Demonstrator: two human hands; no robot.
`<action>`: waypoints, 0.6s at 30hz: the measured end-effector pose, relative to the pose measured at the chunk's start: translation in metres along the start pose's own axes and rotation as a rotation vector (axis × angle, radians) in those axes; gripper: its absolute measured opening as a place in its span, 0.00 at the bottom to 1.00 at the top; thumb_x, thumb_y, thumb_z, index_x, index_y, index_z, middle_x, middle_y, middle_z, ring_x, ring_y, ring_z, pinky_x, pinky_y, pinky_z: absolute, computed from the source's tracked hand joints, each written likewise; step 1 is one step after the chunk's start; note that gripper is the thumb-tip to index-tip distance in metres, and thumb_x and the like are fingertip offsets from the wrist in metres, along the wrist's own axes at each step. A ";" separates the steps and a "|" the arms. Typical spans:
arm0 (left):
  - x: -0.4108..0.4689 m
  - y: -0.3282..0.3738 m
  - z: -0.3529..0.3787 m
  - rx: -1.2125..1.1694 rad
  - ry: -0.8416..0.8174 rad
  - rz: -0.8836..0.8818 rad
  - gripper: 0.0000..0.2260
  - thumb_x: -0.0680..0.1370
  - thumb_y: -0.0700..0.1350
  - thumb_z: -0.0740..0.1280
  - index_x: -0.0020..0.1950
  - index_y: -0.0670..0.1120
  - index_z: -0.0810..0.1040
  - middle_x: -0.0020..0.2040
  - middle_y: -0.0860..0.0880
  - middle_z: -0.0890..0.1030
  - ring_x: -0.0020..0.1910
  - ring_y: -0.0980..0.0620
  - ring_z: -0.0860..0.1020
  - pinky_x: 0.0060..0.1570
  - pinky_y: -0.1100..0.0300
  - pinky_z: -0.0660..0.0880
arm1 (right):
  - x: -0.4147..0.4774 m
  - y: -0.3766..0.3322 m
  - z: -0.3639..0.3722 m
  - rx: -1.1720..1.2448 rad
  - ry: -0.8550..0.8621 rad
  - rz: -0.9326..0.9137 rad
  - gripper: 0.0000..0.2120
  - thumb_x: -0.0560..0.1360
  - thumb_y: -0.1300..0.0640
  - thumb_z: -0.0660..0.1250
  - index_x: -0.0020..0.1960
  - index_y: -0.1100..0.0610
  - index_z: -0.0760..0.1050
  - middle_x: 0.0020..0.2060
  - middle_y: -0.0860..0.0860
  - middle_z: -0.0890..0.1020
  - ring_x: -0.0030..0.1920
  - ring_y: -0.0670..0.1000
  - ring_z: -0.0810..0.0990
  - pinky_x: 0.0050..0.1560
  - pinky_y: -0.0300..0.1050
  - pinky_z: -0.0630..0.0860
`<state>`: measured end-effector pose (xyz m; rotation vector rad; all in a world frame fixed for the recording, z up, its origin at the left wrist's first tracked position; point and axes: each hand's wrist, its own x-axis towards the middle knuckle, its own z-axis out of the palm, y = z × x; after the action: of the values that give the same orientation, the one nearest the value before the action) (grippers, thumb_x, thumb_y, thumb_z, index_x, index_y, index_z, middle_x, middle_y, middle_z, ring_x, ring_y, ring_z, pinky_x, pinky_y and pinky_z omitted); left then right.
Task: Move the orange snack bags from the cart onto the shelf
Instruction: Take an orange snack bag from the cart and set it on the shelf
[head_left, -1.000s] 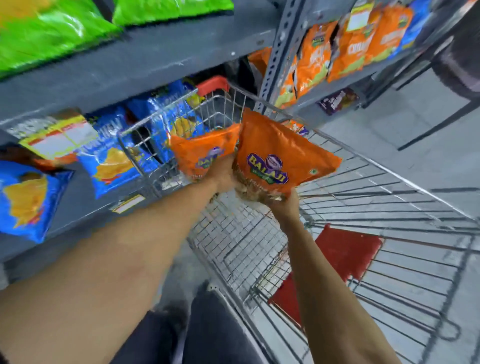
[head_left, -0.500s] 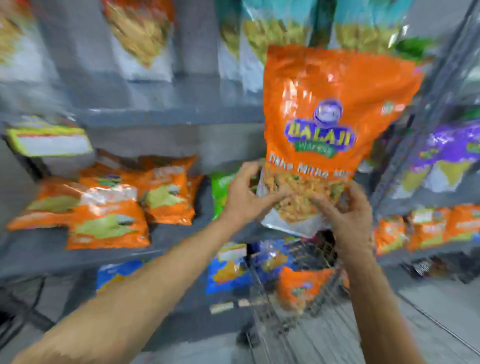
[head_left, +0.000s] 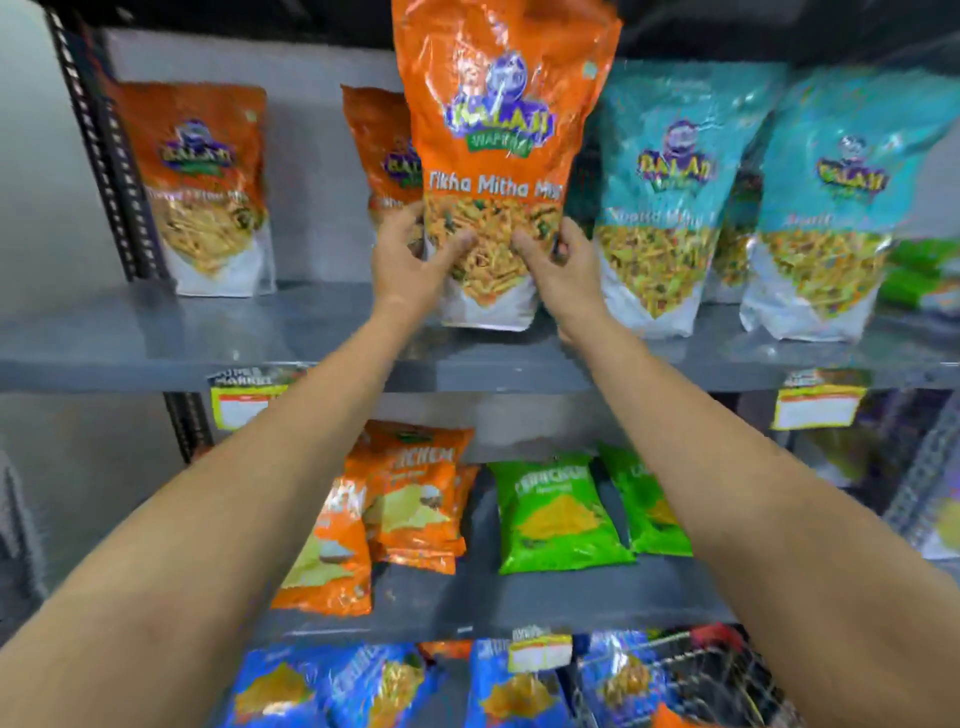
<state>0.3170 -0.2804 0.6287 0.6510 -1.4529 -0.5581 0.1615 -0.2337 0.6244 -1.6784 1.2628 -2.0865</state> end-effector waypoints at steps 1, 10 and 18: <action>0.006 -0.013 -0.002 0.033 -0.017 -0.011 0.21 0.67 0.50 0.73 0.56 0.41 0.79 0.53 0.39 0.82 0.54 0.40 0.80 0.55 0.42 0.77 | 0.006 0.012 0.008 -0.017 -0.031 0.024 0.08 0.73 0.59 0.71 0.51 0.56 0.74 0.46 0.56 0.81 0.48 0.52 0.79 0.56 0.58 0.78; 0.010 -0.039 0.001 0.172 0.031 0.024 0.25 0.69 0.48 0.71 0.60 0.38 0.69 0.55 0.45 0.73 0.57 0.47 0.73 0.53 0.69 0.67 | 0.010 0.037 0.023 -0.216 0.123 0.005 0.14 0.72 0.44 0.69 0.47 0.51 0.67 0.40 0.54 0.76 0.39 0.50 0.76 0.43 0.41 0.73; -0.099 -0.001 0.020 -0.009 0.192 0.279 0.05 0.70 0.36 0.66 0.42 0.43 0.71 0.37 0.47 0.73 0.35 0.50 0.72 0.39 0.62 0.70 | -0.065 0.001 -0.039 0.108 0.729 0.127 0.24 0.78 0.65 0.59 0.27 0.48 0.61 0.23 0.41 0.64 0.29 0.43 0.63 0.36 0.42 0.63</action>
<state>0.2919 -0.2130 0.5580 0.4706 -1.3313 -0.2763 0.1492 -0.1755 0.5774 -0.7656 1.3315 -2.7260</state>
